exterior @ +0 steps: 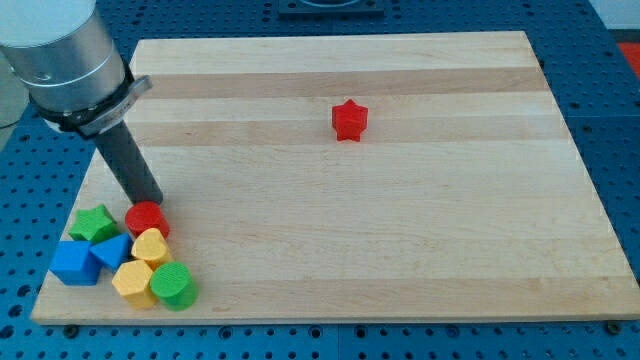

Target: Push red circle into group of blocks

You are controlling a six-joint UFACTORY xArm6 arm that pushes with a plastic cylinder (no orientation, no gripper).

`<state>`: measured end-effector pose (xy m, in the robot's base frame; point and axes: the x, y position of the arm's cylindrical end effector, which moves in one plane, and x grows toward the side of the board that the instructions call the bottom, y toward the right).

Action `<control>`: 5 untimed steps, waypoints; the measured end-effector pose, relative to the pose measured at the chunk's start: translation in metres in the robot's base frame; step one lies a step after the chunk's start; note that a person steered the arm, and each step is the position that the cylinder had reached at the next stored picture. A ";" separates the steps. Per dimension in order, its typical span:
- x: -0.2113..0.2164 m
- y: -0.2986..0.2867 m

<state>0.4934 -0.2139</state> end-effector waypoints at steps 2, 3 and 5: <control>0.001 -0.005; 0.004 -0.006; 0.005 -0.013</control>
